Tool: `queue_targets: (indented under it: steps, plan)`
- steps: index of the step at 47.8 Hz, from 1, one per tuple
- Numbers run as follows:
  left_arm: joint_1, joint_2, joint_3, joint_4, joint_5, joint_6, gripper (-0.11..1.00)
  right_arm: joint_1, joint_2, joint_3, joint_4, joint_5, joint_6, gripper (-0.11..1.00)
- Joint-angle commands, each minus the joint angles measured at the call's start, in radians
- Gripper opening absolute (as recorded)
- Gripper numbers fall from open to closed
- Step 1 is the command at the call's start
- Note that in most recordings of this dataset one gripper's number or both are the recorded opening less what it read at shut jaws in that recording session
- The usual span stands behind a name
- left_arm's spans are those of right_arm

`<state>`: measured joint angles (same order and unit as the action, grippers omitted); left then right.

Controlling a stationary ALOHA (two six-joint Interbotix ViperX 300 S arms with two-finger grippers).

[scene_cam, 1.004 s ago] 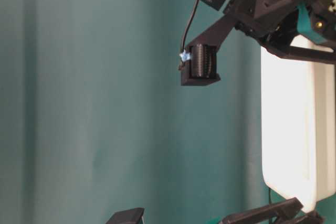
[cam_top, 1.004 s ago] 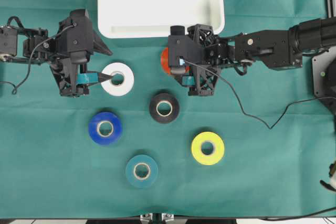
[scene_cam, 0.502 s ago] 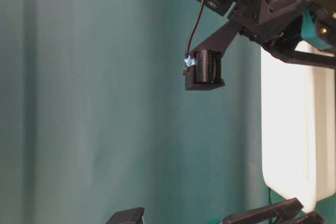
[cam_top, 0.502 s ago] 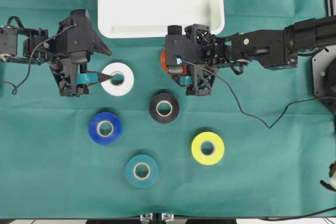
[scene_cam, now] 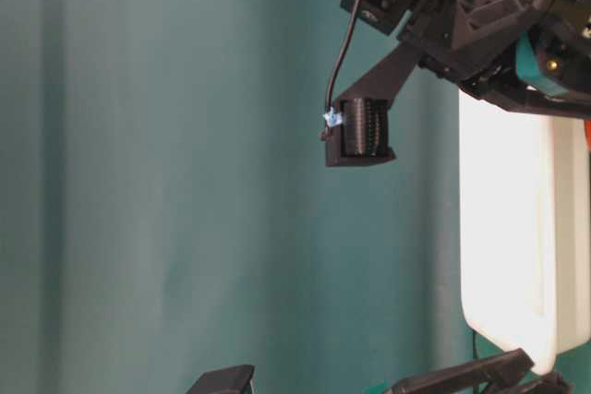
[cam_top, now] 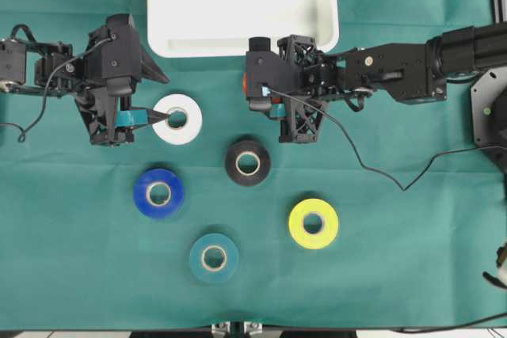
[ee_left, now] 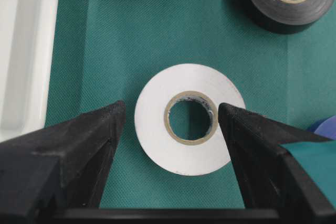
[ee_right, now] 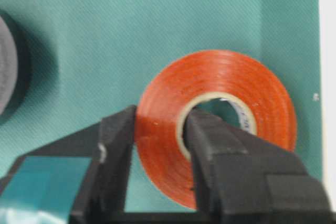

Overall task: Put the tape alternately from left to right into the white case.
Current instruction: 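Lower right gripper and grasp the orange tape roll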

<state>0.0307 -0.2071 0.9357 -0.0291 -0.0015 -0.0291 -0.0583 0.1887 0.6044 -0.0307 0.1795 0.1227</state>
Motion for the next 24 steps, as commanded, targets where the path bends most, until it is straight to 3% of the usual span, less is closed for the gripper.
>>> queue_targets:
  steps: [1, 24]
  plan:
    - [0.002, -0.009, -0.025, -0.002, -0.002, 0.002, 0.92, 0.009, -0.043, -0.023, -0.002, 0.015, -0.002, 0.29]
    - [0.002, -0.011, -0.028, -0.002, 0.017, 0.002, 0.92, 0.06, -0.15, -0.057, -0.002, 0.083, 0.0, 0.29]
